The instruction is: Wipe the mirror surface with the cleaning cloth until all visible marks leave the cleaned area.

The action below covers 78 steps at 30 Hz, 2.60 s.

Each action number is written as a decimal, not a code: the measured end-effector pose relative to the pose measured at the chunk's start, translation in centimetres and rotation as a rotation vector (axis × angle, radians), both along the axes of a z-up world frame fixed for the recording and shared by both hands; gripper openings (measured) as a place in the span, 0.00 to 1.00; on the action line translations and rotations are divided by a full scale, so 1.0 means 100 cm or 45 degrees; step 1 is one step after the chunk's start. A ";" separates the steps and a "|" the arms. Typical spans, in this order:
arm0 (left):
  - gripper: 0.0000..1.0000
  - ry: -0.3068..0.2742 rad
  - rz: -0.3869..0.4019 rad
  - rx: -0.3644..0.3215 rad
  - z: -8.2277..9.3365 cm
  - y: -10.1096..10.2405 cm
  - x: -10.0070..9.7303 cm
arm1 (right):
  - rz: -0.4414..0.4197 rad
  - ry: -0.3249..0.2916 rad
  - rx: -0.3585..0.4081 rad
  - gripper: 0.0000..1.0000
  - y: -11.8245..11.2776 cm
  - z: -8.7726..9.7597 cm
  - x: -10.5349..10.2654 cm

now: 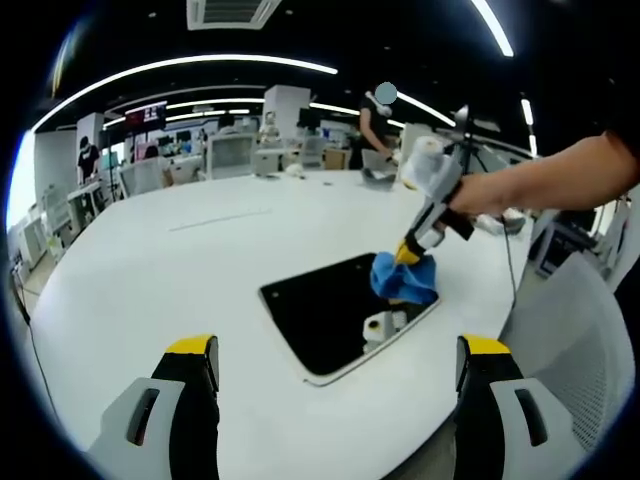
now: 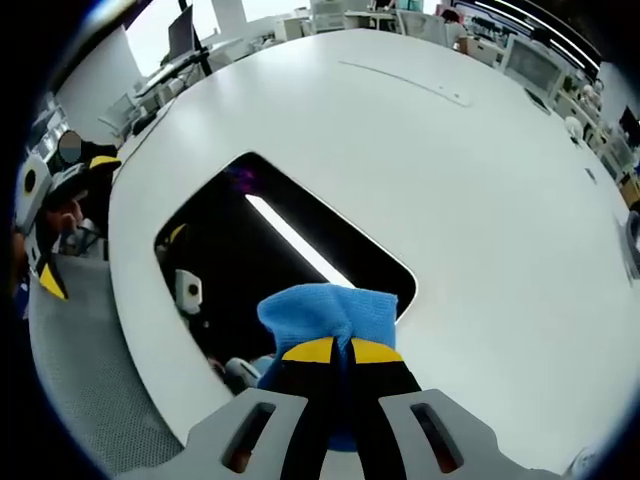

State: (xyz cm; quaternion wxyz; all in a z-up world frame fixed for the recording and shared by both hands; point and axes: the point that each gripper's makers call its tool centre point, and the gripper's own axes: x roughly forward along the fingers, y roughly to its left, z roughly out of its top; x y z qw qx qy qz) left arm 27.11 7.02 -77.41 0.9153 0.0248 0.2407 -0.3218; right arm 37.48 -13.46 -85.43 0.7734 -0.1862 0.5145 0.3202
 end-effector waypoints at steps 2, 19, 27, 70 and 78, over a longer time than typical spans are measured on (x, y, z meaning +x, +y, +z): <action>0.99 -0.001 0.000 0.001 0.000 0.000 0.000 | 0.002 -0.004 -0.005 0.00 0.000 0.000 0.003; 0.99 0.005 -0.009 0.013 -0.002 0.000 -0.001 | -0.005 -0.009 -0.031 0.00 -0.002 0.000 0.025; 0.99 0.006 -0.012 0.013 -0.003 0.000 0.000 | -0.009 -0.004 -0.033 0.00 -0.003 0.000 0.031; 0.99 -0.004 0.015 0.018 -0.003 0.004 0.003 | -0.083 0.025 -0.025 0.00 -0.001 -0.002 0.053; 0.99 -0.009 0.022 0.021 -0.003 0.005 0.004 | -0.070 0.010 -0.038 0.00 -0.001 -0.002 0.052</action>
